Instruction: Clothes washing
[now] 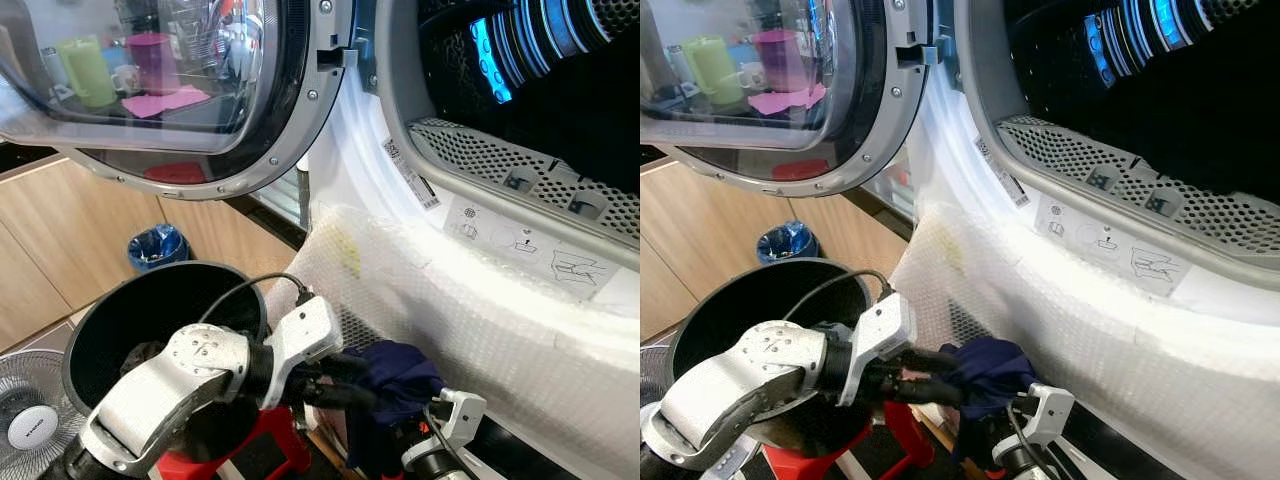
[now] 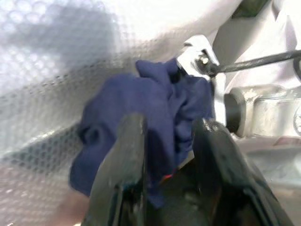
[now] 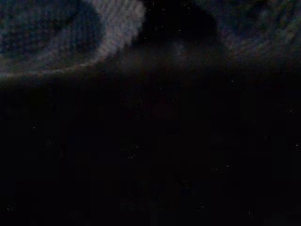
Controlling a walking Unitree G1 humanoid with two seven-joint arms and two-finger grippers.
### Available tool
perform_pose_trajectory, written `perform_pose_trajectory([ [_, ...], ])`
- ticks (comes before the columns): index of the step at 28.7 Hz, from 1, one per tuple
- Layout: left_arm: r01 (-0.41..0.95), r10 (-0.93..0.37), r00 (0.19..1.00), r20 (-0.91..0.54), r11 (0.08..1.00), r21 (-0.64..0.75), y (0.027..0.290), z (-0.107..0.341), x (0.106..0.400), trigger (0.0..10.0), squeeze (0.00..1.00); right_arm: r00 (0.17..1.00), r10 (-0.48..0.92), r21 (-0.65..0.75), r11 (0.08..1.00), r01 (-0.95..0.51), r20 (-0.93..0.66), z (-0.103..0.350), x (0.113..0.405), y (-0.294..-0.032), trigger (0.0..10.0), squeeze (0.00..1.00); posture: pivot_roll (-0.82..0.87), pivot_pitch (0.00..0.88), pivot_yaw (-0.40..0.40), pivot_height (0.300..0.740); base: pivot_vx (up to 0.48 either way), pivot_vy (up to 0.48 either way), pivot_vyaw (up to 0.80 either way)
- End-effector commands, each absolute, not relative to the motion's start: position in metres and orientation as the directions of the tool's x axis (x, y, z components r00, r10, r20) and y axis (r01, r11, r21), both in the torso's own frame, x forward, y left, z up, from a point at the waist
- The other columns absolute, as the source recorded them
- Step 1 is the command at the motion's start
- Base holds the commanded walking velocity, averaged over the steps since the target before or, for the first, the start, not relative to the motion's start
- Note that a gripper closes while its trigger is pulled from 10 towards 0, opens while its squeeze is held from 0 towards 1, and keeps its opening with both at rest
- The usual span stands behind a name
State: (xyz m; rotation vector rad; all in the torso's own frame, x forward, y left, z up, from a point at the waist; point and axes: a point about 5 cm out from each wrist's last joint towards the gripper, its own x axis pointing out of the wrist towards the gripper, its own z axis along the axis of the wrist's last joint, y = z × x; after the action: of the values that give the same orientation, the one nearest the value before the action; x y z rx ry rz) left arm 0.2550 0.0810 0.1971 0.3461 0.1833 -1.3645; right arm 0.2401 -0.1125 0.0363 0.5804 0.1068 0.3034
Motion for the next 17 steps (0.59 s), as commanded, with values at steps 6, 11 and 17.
perform_pose_trajectory([
  [6,0.923,-0.928,0.367,-0.059,0.355,0.150,0.089,0.239,0.282,10.0,1.00,0.951,0.308,0.618,0.746,-0.247,0.009,0.036,0.240,-0.102,0.0,0.00,0.22,0.119,0.010,0.740,0.000,0.000,0.00],
  [11,0.740,-0.760,0.649,0.008,0.634,0.224,0.108,0.233,0.306,10.0,0.90,0.934,0.356,0.616,0.729,-0.298,0.030,0.037,0.232,-0.102,0.0,0.00,0.23,0.123,0.007,0.740,0.000,0.000,0.00],
  [17,0.541,-0.546,0.836,-0.049,0.808,0.234,0.146,0.182,0.311,10.0,0.00,0.879,0.472,0.600,0.683,-0.418,0.075,0.047,0.203,-0.105,0.0,0.00,0.22,0.127,0.004,0.740,0.000,0.000,0.00],
])
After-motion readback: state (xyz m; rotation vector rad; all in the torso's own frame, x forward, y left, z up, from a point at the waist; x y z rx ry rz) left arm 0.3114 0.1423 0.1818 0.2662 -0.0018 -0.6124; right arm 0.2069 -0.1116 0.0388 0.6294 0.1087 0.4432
